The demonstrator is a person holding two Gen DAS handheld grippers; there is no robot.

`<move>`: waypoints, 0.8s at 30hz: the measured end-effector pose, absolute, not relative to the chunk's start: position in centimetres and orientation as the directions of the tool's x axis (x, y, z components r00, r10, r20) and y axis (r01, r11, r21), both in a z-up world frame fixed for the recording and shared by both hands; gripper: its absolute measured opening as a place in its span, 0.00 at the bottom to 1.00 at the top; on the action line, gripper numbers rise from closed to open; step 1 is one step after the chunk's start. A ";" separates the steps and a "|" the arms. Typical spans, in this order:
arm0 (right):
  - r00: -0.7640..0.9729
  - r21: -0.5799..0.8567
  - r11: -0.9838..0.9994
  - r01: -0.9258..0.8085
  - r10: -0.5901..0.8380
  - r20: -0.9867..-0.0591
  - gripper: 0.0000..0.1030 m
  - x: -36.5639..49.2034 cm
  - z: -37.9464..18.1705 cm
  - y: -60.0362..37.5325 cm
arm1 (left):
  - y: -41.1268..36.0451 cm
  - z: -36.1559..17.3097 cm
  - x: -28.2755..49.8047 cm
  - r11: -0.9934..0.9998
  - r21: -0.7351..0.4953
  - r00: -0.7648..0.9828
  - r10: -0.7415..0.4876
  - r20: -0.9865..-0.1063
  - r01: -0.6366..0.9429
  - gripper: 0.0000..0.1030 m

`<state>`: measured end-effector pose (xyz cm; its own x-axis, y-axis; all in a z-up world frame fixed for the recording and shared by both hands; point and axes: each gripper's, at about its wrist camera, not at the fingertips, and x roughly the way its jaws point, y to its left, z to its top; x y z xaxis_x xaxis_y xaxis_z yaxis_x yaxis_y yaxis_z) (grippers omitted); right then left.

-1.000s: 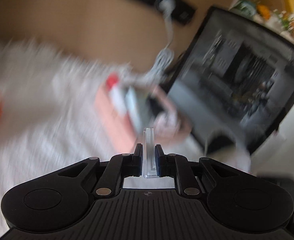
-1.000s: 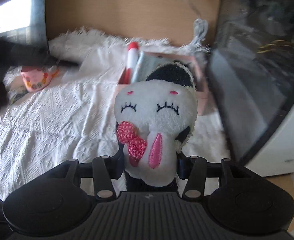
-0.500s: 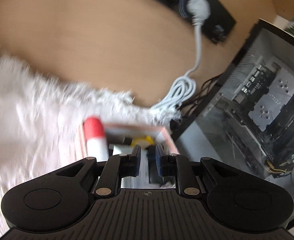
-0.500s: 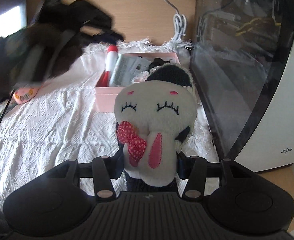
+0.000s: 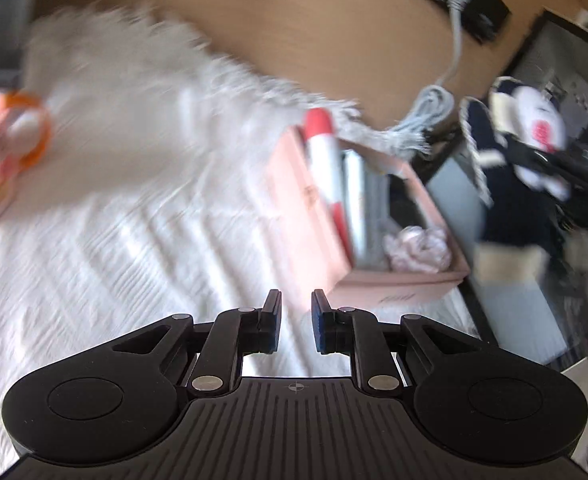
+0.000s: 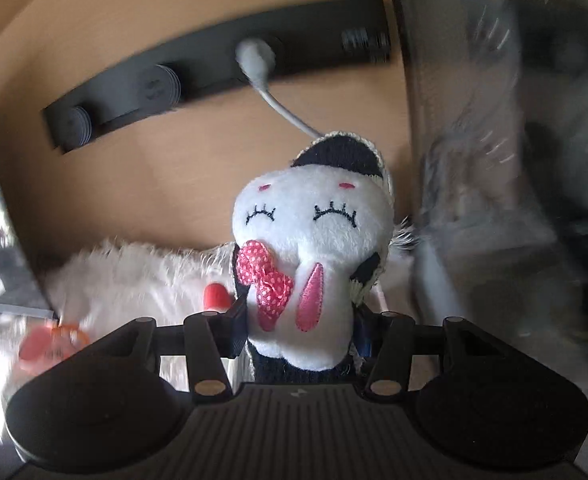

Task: Organize soft objects
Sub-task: 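Carry the bunny plush and plastic strip into the pink box and open both tools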

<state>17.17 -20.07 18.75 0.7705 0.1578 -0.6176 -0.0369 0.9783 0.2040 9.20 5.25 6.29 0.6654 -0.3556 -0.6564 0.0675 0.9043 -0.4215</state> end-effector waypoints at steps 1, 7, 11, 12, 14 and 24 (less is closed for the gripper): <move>0.750 0.231 0.973 -0.021 0.168 -0.640 0.48 18.8 17.5 -20.3 | 5.8 6.1 8.7 0.903 -0.426 0.666 -0.352 -0.657 0.058 0.17; 0.601 0.143 0.986 0.081 0.067 -0.796 0.53 23.8 8.1 -20.6 | 9.5 5.7 6.1 0.922 -0.381 0.681 -0.235 -0.693 -0.070 0.17; 0.634 0.121 0.992 0.027 0.077 -0.770 0.54 23.7 7.6 -20.5 | 10.0 5.3 5.2 0.926 -0.362 0.674 -0.198 -0.712 -0.110 0.17; 0.635 0.109 0.994 0.017 0.074 -0.769 0.54 23.8 7.6 -20.4 | 9.8 5.1 5.2 0.926 -0.359 0.668 -0.196 -0.718 -0.113 0.17; 0.644 0.076 0.997 -0.004 0.061 -0.762 0.54 23.6 7.7 -19.7 | 9.0 4.8 5.2 0.933 -0.346 0.657 -0.200 -0.727 -0.099 0.17; 0.818 -0.257 0.959 -0.117 -0.053 -0.572 0.77 17.2 10.8 -15.0 | 5.0 5.0 4.0 0.962 -0.268 0.640 -0.236 -0.731 0.049 0.17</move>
